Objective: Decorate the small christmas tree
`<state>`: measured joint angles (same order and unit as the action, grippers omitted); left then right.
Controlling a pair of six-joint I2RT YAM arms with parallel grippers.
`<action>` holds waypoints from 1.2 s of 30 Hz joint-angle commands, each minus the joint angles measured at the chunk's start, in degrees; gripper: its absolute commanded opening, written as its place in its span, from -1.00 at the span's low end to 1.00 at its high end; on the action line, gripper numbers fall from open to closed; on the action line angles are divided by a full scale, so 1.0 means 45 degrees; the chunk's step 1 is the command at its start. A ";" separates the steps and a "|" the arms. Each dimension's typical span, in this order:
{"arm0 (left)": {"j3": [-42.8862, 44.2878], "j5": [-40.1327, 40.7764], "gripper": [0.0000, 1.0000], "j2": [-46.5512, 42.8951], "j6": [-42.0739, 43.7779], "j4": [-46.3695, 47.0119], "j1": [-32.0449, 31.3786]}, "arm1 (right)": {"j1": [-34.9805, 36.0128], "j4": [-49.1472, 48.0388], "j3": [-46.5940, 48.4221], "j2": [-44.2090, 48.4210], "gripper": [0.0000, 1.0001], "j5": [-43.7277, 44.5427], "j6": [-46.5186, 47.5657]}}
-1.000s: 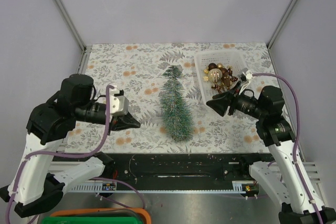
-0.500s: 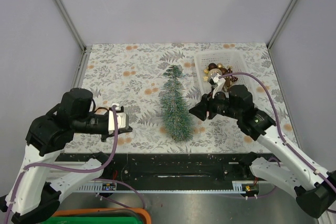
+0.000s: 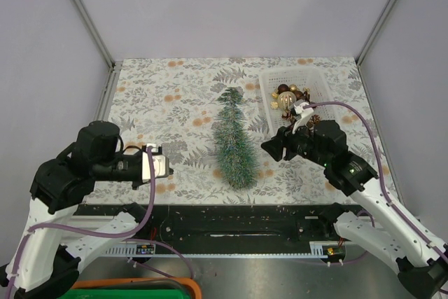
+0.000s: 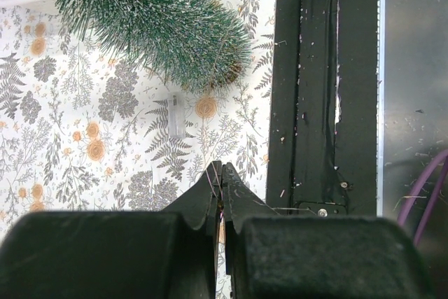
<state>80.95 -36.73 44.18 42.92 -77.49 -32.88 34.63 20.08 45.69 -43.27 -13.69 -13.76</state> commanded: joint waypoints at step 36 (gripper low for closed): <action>-0.1991 0.7317 -1.00 -0.0778 -0.3090 0.4545 0.0042 | 0.2202 0.0462 -0.2751 0.1119 -0.78 0.0248 -0.3503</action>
<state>73.67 -18.04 37.95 34.72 -64.73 -32.88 39.46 21.54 33.50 -38.15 -15.64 -25.39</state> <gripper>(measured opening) 0.019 0.118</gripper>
